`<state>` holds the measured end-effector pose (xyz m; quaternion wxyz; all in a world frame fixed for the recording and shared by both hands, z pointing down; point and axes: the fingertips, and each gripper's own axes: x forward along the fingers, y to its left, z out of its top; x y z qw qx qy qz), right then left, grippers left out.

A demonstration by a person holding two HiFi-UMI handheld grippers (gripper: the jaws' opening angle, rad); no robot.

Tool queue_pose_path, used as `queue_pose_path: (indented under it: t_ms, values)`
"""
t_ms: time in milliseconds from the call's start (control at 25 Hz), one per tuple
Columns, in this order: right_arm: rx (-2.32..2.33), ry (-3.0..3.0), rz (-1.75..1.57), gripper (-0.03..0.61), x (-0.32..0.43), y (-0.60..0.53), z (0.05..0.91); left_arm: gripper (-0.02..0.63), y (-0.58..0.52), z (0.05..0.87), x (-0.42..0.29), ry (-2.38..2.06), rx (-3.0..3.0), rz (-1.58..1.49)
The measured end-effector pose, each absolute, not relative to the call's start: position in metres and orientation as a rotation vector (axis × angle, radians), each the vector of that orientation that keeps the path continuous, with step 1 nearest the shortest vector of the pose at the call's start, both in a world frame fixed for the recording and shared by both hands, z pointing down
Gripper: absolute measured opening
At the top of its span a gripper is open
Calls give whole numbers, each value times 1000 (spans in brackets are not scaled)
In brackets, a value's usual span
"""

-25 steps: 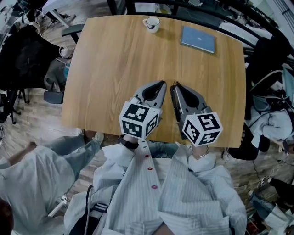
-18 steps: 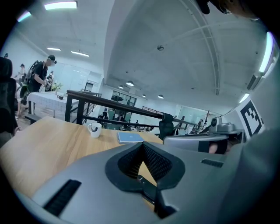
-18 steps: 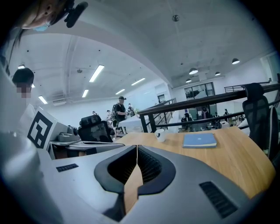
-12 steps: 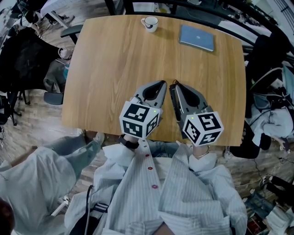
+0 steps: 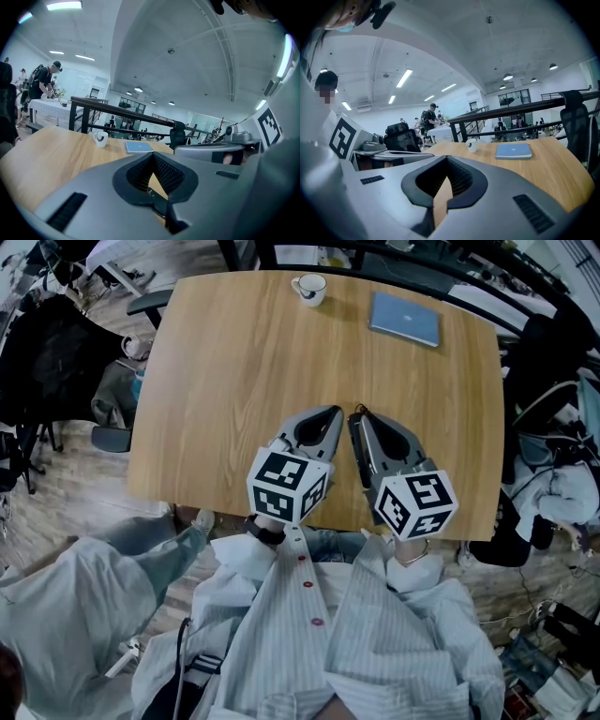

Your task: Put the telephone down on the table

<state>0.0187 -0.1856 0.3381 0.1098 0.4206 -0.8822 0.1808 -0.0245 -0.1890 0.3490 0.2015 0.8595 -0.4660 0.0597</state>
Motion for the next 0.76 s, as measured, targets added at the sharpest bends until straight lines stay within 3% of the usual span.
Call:
queue_pose_path:
  t_ms: [760]
  values:
    - [1246, -2589, 543, 34, 20, -187, 338, 8, -189, 348, -24, -1297, 2400, 177]
